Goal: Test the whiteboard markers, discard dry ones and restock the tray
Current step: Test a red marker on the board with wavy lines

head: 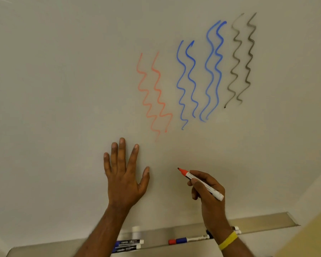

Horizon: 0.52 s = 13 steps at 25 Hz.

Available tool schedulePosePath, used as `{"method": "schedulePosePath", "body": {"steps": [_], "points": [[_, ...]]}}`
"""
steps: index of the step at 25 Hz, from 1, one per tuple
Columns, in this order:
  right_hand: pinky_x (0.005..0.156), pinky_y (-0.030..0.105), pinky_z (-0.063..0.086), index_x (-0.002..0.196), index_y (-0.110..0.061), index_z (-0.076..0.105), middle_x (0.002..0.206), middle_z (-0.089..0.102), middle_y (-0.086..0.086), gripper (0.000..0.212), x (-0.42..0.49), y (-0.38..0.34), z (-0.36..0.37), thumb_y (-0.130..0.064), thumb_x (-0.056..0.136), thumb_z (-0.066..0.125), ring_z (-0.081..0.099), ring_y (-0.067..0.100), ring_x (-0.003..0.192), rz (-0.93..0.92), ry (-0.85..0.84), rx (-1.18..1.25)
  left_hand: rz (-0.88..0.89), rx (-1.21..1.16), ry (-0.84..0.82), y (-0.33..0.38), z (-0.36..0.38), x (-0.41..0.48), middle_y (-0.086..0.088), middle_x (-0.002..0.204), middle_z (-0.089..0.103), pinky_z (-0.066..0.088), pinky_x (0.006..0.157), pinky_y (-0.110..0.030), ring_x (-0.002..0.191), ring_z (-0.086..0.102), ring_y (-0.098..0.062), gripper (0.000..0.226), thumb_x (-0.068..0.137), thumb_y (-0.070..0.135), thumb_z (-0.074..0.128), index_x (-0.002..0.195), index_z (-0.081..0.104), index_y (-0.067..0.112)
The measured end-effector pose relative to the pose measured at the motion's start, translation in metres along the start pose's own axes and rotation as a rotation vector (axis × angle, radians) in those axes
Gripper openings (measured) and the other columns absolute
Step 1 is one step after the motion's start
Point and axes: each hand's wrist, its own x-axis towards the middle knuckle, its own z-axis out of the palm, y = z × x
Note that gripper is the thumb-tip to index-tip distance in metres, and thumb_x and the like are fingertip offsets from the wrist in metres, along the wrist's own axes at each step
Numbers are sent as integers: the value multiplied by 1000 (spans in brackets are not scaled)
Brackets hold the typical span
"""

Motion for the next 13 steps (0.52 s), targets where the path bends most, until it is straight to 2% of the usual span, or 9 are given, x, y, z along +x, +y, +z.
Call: {"method": "schedulePosePath", "body": {"steps": [4, 7, 10, 13], "points": [[49, 27, 42, 93, -13, 77, 75, 65, 17, 21, 0, 19, -28, 0, 88, 62, 48, 24, 56, 93, 34, 21, 17, -51, -139, 24, 9, -46, -19, 160, 18, 15, 118, -58, 149, 14, -37, 69, 89, 43, 53, 148, 36, 13], [51, 29, 41, 95, -6, 75, 72, 62, 16, 18, -6, 38, -47, -2, 92, 58, 48, 23, 57, 280, 114, 106, 34, -134, -287, 40, 15, -80, -17, 159, 23, 14, 120, -53, 149, 17, -32, 65, 90, 43, 49, 147, 36, 15], [52, 28, 39, 91, -5, 75, 69, 61, 12, 18, -20, 60, -62, -7, 94, 57, 49, 18, 55, 504, 196, 177, 65, -201, -518, 40, 27, -124, -10, 155, 34, 22, 118, -48, 146, 28, -26, 60, 90, 42, 49, 144, 42, 18], [47, 25, 38, 87, -5, 74, 66, 59, 10, 19, -33, 82, -80, -9, 94, 57, 48, 15, 51, 647, 266, 229, 30, -239, -792, 37, 38, -167, -4, 143, 49, 33, 110, -43, 132, 46, -24, 54, 89, 46, 48, 137, 49, 20]]}}
